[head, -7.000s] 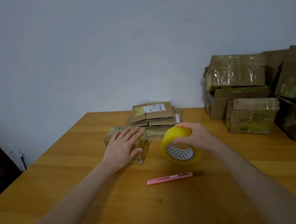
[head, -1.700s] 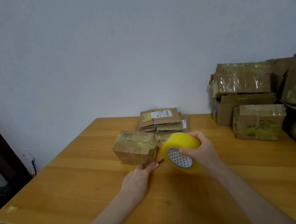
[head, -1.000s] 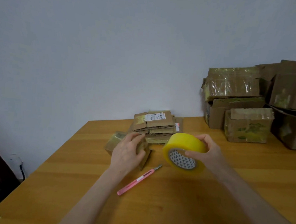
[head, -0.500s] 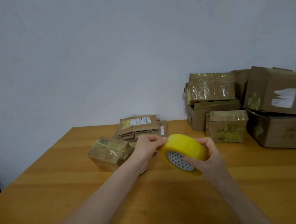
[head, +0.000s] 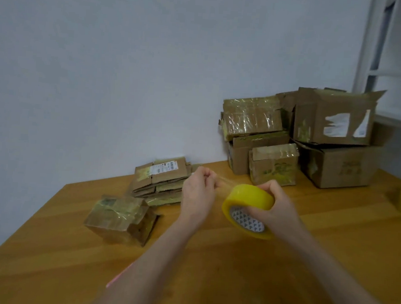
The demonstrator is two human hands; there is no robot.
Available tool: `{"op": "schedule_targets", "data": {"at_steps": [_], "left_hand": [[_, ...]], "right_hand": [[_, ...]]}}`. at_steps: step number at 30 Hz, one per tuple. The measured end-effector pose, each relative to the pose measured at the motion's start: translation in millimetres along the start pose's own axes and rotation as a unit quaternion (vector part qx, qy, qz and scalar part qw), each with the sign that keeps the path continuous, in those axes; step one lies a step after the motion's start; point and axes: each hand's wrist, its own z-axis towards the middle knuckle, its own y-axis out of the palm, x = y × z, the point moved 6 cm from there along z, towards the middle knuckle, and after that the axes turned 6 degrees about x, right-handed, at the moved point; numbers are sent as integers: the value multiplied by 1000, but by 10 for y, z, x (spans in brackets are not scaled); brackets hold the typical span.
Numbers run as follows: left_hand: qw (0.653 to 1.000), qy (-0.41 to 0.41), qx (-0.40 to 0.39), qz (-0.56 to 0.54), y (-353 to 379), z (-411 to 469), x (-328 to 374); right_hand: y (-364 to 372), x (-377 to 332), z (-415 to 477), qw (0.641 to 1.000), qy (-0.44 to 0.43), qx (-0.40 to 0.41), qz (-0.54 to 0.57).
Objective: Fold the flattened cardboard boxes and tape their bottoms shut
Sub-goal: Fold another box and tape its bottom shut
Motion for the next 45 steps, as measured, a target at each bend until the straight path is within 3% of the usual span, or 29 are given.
{"op": "schedule_targets", "data": {"at_steps": [8,13,20,23,25,29,31,33,35,37,40,43,45], "left_hand": [[991,-40,-76,-106,93,94,4],[988,7,-152,-36,183,57,54],[973,94,-156,139,284,65,202],[963,93,-172,187,326,73,185],[963,78,-165,199,317,93,134],[967,73,-79,233,-58,162,-58],[973,74,-42,216,-395,207,-256],[977,74,-21,197,-757,217,-506],[979,68,19,194,-1166,214,-783],[977,44,74,196,-1592,214,-1108],[970,-17,95,225,-1999,235,-1555],[974,-63,16,217,-1891,243,-1826],[969,-94,-33,226,-1729,230,-1960]], "right_hand": [[-133,95,-18,1000,19,4,-8],[-189,74,-49,1000,20,8,-20],[-284,-23,-104,996,-31,39,-72],[-334,-32,-109,990,-57,48,-123],[-331,-51,-117,979,-70,51,-182],[-325,-28,-164,949,-67,60,-302],[-298,76,-186,915,-73,59,-392],[-147,195,-232,868,-65,8,-492],[88,190,-271,845,-71,-32,-530],[379,-22,-296,874,-88,-35,-477],[1092,-545,-334,949,-135,-65,-276],[2050,-1074,-486,958,-177,-132,-180],[2588,-1150,-555,950,-162,-186,-189]]}}
